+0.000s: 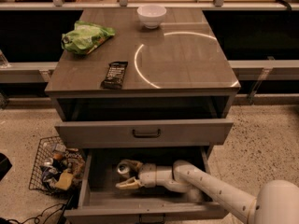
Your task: Place redbull can into middle drawer
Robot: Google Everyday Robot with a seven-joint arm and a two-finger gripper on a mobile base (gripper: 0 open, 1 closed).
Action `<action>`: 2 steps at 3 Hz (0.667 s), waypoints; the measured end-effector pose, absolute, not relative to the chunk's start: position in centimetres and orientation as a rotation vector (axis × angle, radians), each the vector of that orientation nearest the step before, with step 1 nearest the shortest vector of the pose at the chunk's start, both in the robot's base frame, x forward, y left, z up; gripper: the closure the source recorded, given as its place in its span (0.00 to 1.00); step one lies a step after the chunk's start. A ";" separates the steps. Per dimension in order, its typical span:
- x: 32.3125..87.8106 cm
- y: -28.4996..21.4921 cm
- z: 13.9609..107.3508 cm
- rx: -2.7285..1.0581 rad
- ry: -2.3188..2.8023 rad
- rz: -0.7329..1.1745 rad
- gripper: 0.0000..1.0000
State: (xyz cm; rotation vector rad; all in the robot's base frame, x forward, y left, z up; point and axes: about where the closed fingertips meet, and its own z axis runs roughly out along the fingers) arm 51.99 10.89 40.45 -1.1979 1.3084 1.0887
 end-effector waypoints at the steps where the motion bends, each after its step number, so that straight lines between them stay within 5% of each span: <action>1: 51.9 11.0 40.5 -1.199 1.307 1.091 0.00; 2: 51.9 11.0 40.5 -1.199 1.307 1.091 0.00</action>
Offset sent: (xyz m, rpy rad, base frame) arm -0.0005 0.0012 0.0002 0.0011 0.0004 0.0021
